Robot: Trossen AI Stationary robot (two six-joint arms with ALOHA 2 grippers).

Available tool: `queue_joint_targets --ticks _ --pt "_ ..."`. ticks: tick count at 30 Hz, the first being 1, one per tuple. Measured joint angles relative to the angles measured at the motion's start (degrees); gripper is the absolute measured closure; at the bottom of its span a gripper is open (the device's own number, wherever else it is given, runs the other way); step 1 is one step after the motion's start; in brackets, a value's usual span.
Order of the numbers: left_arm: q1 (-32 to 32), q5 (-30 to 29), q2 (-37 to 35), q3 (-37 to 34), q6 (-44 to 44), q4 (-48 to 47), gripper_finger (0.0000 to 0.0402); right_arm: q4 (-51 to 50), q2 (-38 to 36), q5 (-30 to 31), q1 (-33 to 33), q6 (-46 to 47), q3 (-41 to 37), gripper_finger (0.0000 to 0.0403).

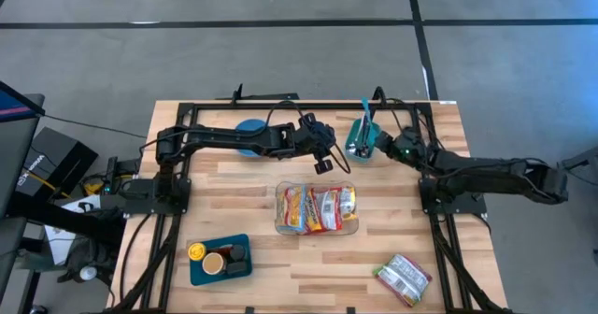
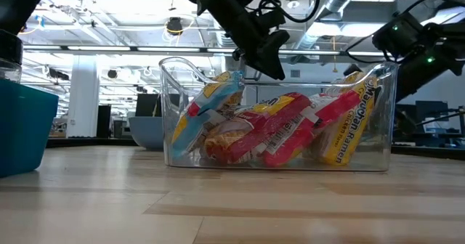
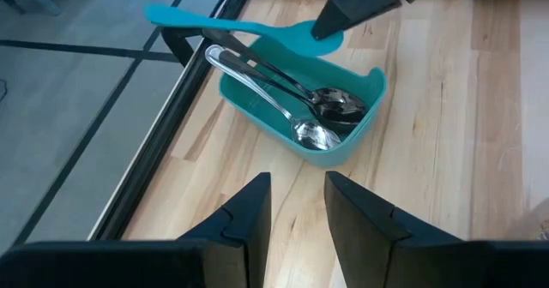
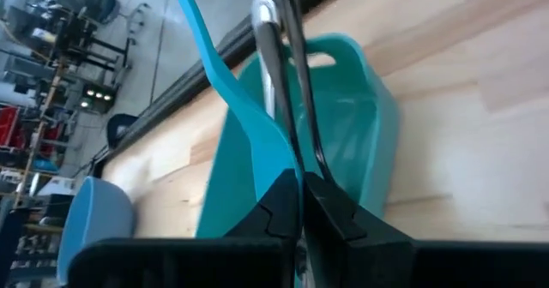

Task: Pick & Place Food Item
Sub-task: Put the blue baby spoon into the blue bin

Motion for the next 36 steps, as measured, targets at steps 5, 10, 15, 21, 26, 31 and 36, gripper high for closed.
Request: queue_joint_targets --ticks 5,10,15,21,26,31,36 --pt "0.0 -0.04 0.0 0.0 -0.02 0.0 0.0298 1.55 4.25 1.9 1.72 2.51 0.0 0.0395" --pt "0.0 -0.15 0.0 0.0 -0.04 0.0 0.0298 7.69 9.26 1.9 2.11 2.6 0.02 0.0395" --pt "0.0 -0.15 -0.01 0.0 -0.06 0.01 0.0298 11.4 14.18 1.94 2.09 3.97 0.04 0.0395" --pt "0.0 -0.14 -0.01 0.0 -0.06 0.01 0.0298 13.59 18.52 2.15 2.05 5.61 0.04 0.0395" --pt "0.0 -0.13 -0.02 0.0 -0.06 0.02 0.0298 15.88 19.79 2.1 2.05 5.62 0.04 0.0394" --pt "0.0 -0.13 -0.02 0.0 -0.06 0.02 0.0298 15.85 19.86 2.05 2.05 5.62 0.04 0.0394" --pt "0.0 -0.13 -0.02 0.0 -0.06 0.02 0.0298 15.79 19.85 1.88 2.04 5.58 0.04 0.0394"
